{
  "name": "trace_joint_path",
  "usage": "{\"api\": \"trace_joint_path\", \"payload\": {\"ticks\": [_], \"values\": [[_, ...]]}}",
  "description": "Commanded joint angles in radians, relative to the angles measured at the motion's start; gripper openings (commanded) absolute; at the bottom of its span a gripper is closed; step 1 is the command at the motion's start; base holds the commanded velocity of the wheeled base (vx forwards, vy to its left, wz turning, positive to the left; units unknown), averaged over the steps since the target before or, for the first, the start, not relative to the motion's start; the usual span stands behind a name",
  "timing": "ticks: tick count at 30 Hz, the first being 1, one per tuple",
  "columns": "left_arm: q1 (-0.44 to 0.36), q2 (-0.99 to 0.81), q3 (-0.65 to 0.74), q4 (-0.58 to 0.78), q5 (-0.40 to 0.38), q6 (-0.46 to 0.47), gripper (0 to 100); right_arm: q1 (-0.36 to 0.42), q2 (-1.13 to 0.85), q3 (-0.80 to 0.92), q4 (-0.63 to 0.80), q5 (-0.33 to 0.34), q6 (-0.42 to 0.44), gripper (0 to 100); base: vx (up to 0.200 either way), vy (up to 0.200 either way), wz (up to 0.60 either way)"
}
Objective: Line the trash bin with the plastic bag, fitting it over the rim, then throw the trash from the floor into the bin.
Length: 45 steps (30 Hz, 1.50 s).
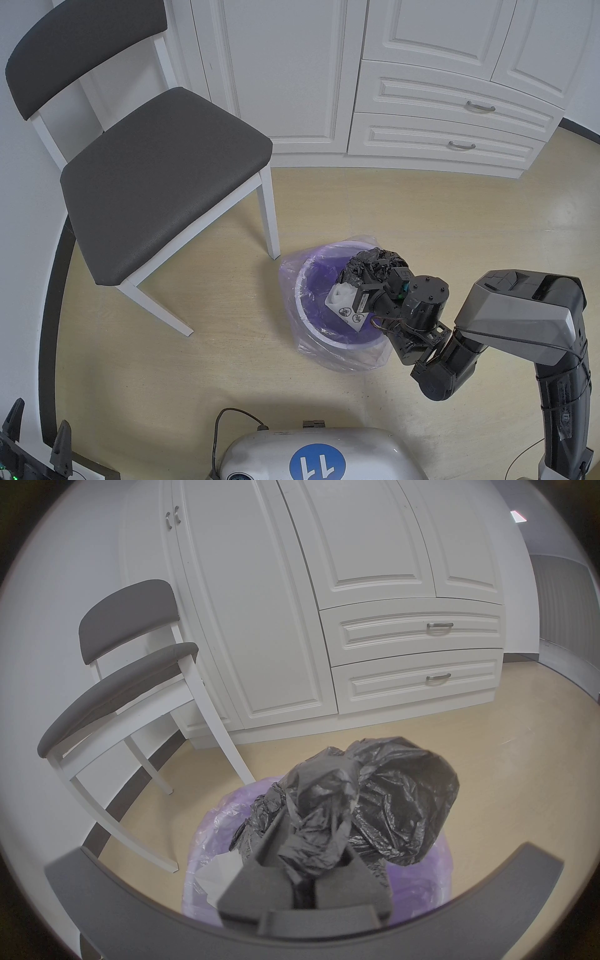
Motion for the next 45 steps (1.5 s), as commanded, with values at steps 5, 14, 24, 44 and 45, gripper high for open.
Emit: {"api": "trace_joint_path", "payload": {"ticks": [5, 14, 24, 44, 45], "values": [[-0.002, -0.008, 0.017, 0.002, -0.035, 0.006, 100, -0.004, 0.004, 0.003, -0.018, 0.004, 0.000, 0, 0.000, 0.000, 0.00], [-0.002, -0.008, 0.018, 0.001, -0.031, -0.008, 100, 0.007, 0.013, 0.001, -0.018, -0.002, -0.003, 0, 0.000, 0.000, 0.00], [-0.002, -0.008, 0.018, 0.001, -0.031, -0.002, 100, 0.019, -0.032, 0.007, -0.018, -0.009, -0.011, 0, 0.000, 0.000, 0.00], [-0.002, -0.008, 0.018, 0.002, -0.031, -0.002, 100, 0.017, -0.041, 0.016, -0.018, -0.008, -0.006, 0, 0.000, 0.000, 0.00], [-0.002, -0.008, 0.018, 0.002, -0.031, -0.002, 100, 0.017, -0.041, 0.016, -0.018, -0.008, -0.006, 0, 0.000, 0.000, 0.00]]}}
